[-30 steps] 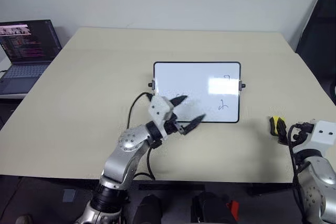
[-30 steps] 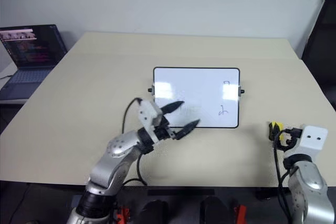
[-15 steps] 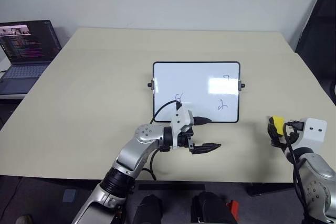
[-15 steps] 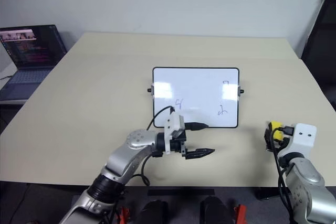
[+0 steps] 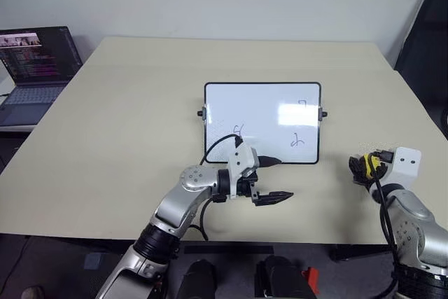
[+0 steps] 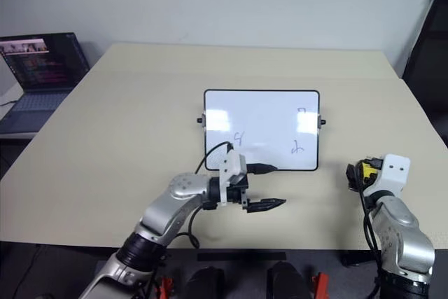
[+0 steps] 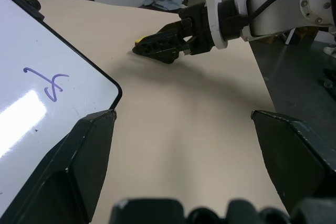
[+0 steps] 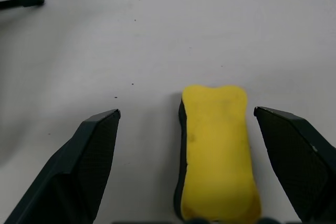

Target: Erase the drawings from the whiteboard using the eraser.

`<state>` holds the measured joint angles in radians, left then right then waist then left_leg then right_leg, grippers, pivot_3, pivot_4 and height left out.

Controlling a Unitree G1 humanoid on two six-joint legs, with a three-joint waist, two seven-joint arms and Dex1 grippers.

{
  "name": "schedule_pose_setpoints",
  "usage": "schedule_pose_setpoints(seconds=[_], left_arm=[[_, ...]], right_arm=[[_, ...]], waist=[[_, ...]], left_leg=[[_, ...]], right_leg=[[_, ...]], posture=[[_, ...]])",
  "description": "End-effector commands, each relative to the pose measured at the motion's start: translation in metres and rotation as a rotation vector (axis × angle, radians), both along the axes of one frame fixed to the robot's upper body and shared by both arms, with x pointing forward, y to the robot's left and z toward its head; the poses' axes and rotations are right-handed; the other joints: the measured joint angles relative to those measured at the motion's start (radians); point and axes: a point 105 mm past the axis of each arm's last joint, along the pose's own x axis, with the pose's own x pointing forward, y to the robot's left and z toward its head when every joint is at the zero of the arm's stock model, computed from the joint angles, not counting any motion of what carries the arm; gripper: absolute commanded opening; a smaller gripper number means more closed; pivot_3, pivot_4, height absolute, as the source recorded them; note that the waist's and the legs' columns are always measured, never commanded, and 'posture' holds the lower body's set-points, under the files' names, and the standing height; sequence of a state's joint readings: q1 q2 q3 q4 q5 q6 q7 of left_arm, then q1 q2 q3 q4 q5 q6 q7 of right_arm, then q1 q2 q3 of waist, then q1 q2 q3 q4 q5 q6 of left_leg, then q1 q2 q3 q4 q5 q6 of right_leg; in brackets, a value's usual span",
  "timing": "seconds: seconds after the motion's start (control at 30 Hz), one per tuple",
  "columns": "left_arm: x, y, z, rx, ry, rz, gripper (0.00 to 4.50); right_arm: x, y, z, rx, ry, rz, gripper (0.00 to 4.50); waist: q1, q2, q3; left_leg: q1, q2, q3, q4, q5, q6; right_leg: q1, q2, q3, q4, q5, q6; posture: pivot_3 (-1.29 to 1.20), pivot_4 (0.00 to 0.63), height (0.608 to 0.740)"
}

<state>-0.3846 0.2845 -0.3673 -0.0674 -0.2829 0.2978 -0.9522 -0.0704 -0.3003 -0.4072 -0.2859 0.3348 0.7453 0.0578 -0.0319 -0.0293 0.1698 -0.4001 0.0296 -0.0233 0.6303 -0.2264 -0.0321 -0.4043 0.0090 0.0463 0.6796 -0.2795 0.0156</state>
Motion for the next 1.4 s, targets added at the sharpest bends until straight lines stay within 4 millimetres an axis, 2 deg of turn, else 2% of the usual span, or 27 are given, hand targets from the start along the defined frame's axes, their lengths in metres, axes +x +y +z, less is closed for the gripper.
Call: schedule_pose_setpoints(seconds=[0.03, 0.5, 0.83, 1.1, 1.2, 1.4], left_arm=[[-0.003, -0.002, 0.013, -0.018, -0.052, -0.022, 4.5], [0.0, -0.004, 0.015, -0.017, -0.063, -0.021, 4.5], [0.002, -0.003, 0.015, -0.016, -0.061, -0.015, 4.5], [0.005, -0.002, 0.014, -0.012, -0.068, 0.007, 4.5], [0.016, 0.004, 0.016, -0.011, -0.106, 0.092, 4.5], [0.043, 0.018, 0.014, 0.013, -0.194, 0.279, 4.5]], right_arm=[[0.003, -0.006, 0.012, -0.016, -0.052, -0.017, 4.48], [-0.001, -0.007, 0.007, -0.003, -0.047, -0.055, 4.48], [-0.001, -0.01, 0.008, -0.001, -0.052, -0.069, 1.16], [0.001, -0.009, 0.012, -0.057, -0.054, -0.054, 1.13], [0.003, 0.003, 0.022, -0.082, -0.107, -0.019, 1.13], [0.005, 0.043, 0.041, -0.131, -0.236, 0.125, 1.13]], waist=[[0.0, 0.0, 0.0], [0.0, 0.0, 0.0], [0.0, 0.0, 0.0], [0.0, 0.0, 0.0], [-0.001, 0.0, 0.0], [0.0, 0.0, 0.0]], left_leg=[[0.0, 0.0, 0.0, 0.0, 0.0, 0.0], [0.0, 0.0, 0.0, 0.0, 0.0, 0.0], [0.0, 0.0, 0.0, 0.0, 0.0, 0.0], [0.0, 0.0, 0.0, 0.0, 0.0, 0.0], [0.0, 0.0, 0.0, 0.0, 0.0, 0.0], [0.0, 0.001, 0.0, 0.0, 0.0, 0.0]], right_leg=[[0.0, 0.0, 0.0, 0.0, 0.0, 0.0], [0.0, 0.0, 0.0, 0.0, 0.0, 0.0], [0.0, 0.0, 0.0, 0.0, 0.0, 0.0], [0.0, 0.0, 0.0, 0.0, 0.0, 0.0], [0.0, 0.0, 0.0, 0.0, 0.0, 0.0], [0.0, 0.0, 0.0, 0.0, 0.0, 0.0]], posture=[[0.0, 0.15, 0.74], [0.0, 0.15, 0.74], [0.0, 0.15, 0.74], [0.0, 0.15, 0.74], [0.0, 0.15, 0.74], [0.0, 0.15, 0.74]])
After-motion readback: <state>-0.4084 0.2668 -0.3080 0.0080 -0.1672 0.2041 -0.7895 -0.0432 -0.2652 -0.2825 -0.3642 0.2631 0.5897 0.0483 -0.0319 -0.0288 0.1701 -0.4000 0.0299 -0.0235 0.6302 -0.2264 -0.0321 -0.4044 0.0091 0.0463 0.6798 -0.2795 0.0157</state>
